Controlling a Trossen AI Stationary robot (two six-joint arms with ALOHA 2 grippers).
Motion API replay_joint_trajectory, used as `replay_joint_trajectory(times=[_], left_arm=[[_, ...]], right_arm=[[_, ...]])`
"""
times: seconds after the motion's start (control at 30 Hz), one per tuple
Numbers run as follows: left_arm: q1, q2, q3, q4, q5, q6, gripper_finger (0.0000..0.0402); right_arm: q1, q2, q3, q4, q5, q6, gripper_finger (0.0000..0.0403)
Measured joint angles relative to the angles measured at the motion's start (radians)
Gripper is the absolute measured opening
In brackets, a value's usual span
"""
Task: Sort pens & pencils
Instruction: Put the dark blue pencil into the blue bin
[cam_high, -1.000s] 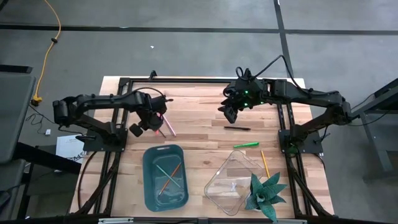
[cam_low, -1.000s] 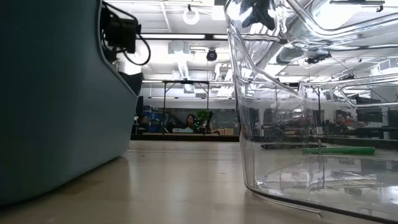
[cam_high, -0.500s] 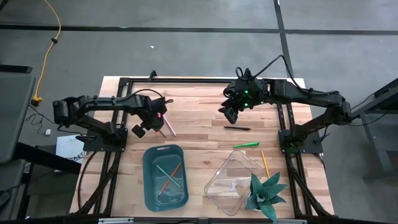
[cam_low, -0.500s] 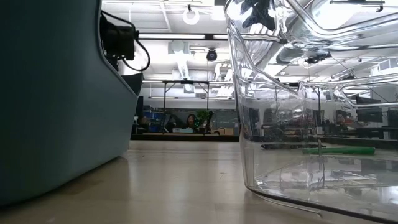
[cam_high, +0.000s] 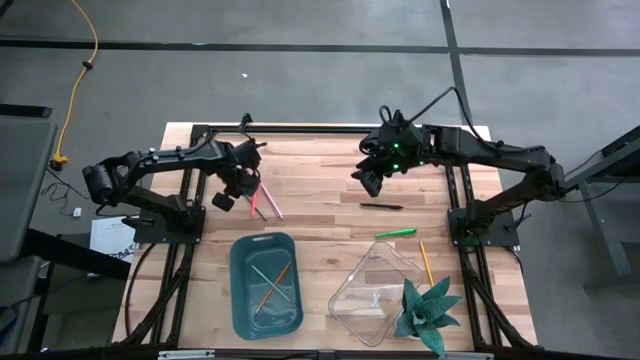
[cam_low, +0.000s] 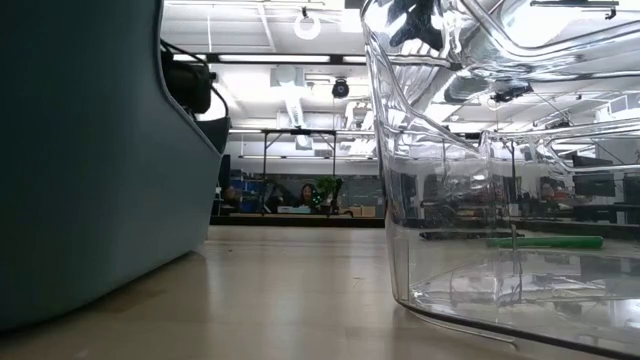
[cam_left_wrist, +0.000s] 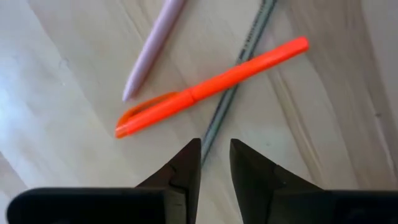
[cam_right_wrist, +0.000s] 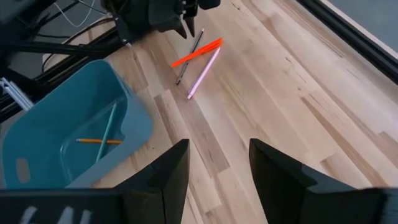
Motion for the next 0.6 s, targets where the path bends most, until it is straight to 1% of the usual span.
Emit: replay_joint_trajectory(times=[0.6], left_arm=[[-0.001,0.104,0.001,0.042,0.019,0.068,0.0069]], right_arm=[[-0.005,0.000,0.000,0.000,0.000,-0.001,0.0158]])
